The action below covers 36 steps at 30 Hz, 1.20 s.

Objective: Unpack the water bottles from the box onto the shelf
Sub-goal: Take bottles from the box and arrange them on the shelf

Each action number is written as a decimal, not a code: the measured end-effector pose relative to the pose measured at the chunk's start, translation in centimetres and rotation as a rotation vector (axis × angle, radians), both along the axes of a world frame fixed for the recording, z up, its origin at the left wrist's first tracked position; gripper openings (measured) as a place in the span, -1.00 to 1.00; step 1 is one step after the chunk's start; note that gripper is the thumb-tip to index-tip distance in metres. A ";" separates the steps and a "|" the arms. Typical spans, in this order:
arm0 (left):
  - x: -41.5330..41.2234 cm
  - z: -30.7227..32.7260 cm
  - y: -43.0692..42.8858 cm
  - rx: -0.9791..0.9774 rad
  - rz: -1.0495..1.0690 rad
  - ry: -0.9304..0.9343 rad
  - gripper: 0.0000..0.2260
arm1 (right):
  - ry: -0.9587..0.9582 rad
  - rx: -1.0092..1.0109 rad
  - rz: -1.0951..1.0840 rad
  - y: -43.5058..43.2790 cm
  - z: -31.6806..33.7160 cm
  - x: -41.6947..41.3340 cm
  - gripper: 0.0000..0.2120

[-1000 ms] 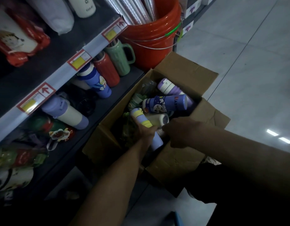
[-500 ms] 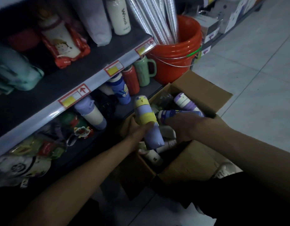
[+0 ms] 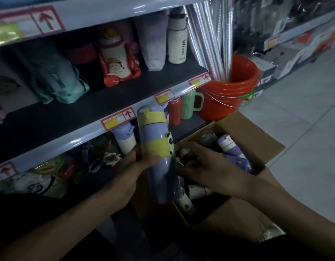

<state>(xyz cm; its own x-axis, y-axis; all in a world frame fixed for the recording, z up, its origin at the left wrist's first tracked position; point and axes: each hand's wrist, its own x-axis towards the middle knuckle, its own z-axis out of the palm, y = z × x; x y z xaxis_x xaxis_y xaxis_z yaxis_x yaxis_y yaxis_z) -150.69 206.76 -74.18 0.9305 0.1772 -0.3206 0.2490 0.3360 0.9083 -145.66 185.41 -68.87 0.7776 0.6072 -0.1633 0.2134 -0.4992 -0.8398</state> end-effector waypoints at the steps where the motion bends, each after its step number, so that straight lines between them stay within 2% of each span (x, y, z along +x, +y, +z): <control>1: 0.0 -0.4 -0.2 -0.065 0.039 0.005 -0.50 | 0.045 0.042 -0.022 0.2 -0.3 -0.1 -0.52; 3: 0.4 -0.2 -0.9 -0.113 0.084 0.041 -0.62 | 0.109 0.086 -0.057 0.5 -0.6 0.1 -0.68; 5: 0.8 0.2 -1.2 -0.119 0.084 0.081 -0.71 | 0.185 0.159 -0.087 0.9 -0.8 0.2 -0.72; 7: 1.2 0.3 -0.8 -0.174 0.075 0.078 -0.64 | 0.301 0.234 -0.117 1.3 -0.8 0.2 -0.72; 10: 0.8 0.4 -0.3 -0.236 0.023 0.053 -0.42 | 0.401 0.265 -0.113 2.1 -1.8 0.0 -0.57; 12: 0.5 0.6 -0.5 -0.268 -0.046 0.052 -0.49 | 0.439 0.283 -0.105 2.6 -2.6 -0.5 -0.37; 15: 0.5 0.1 -0.4 -0.212 -0.042 0.073 -0.68 | 0.415 0.310 -0.089 2.9 -3.6 -0.9 -0.26; 19: 0.7 0.3 -0.3 -0.284 -0.035 0.126 -0.68 | 0.323 0.279 -0.048 3.1 -4.3 -0.9 -0.23; 22: 0.8 0.9 -0.7 -0.288 -0.037 0.131 -0.77 | 0.264 0.253 -0.046 3.4 -4.4 -1.2 -0.12; 24: 0.8 1.2 -0.7 -0.303 -0.034 0.140 -0.74 | 0.199 0.242 -0.046 3.6 -4.2 -1.4 -0.06; 26: 0.9 1.3 -0.5 -0.324 0.003 0.152 -0.68 | 0.174 0.251 -0.057 3.7 -4.0 -1.6 -0.08; 29: 1.3 1.2 -0.2 -0.381 0.108 0.134 -0.61 | 0.259 0.286 -0.095 3.8 -3.2 -1.6 -0.22; 32: 1.7 0.8 0.3 -0.380 0.174 0.103 -0.68 | 0.384 0.343 -0.145 3.9 -2.4 -1.4 -0.35; 36: 2.2 1.4 0.9 -0.339 0.126 0.115 -0.54 | 0.530 0.344 -0.224 4.2 -2.4 -1.2 -0.31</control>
